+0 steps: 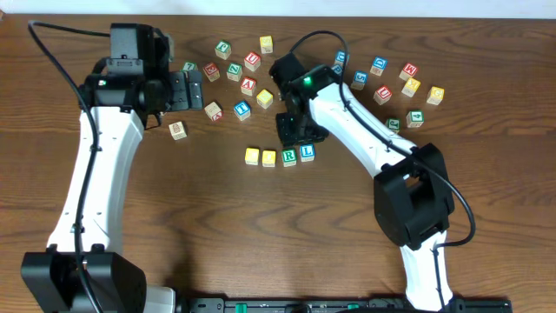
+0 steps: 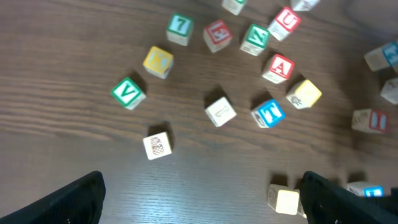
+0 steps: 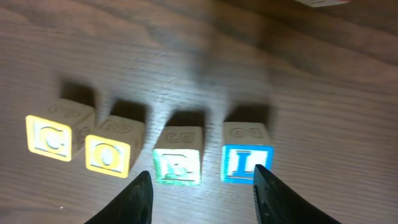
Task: Spell out CORL
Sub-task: 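Lower the L block to the right of the R block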
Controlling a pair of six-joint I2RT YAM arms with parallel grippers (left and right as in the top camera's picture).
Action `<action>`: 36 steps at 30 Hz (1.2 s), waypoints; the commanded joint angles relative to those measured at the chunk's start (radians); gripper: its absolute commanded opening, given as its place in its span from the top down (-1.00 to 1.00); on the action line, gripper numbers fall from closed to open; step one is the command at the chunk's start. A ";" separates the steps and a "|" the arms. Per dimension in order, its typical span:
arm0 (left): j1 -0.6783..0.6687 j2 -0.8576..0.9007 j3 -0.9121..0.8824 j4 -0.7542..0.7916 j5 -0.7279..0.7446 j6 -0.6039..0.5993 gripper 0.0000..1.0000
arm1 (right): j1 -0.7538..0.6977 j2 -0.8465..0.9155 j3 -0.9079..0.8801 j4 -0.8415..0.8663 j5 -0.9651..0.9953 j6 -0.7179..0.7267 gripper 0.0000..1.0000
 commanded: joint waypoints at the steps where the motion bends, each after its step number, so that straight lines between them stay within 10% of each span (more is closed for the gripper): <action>1: 0.024 -0.016 0.013 -0.010 -0.002 -0.031 -0.96 | 0.004 -0.037 0.016 -0.001 0.031 0.023 0.09; 36: 0.125 -0.016 0.013 -0.028 -0.003 -0.030 -0.98 | 0.210 0.115 0.000 0.483 -0.110 0.005 0.04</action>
